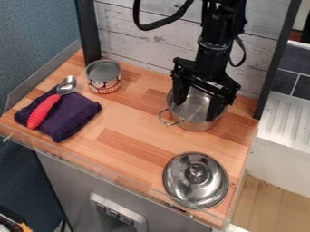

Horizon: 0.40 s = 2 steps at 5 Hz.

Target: Move red spoon from the blue handkerchief on the left side and put it next to pot on the right

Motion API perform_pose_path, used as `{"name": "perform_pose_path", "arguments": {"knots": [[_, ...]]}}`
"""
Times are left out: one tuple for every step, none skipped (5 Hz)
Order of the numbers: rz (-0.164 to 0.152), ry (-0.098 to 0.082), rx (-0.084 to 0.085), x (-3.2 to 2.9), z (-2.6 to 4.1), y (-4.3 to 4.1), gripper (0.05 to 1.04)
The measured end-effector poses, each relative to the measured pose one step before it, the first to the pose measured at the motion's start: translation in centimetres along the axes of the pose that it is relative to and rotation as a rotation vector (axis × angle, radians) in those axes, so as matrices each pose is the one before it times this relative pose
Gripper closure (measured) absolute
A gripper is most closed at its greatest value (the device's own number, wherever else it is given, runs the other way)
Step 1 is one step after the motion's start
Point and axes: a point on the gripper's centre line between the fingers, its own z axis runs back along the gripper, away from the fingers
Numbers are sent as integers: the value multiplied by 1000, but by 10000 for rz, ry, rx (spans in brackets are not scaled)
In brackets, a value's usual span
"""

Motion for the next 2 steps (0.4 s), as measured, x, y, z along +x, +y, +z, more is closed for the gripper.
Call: {"name": "perform_pose_path", "arguments": {"knots": [[97,371,-50,-372,-1274,-104,83],[514,-38,-295,-1501,109,2160,83]]}}
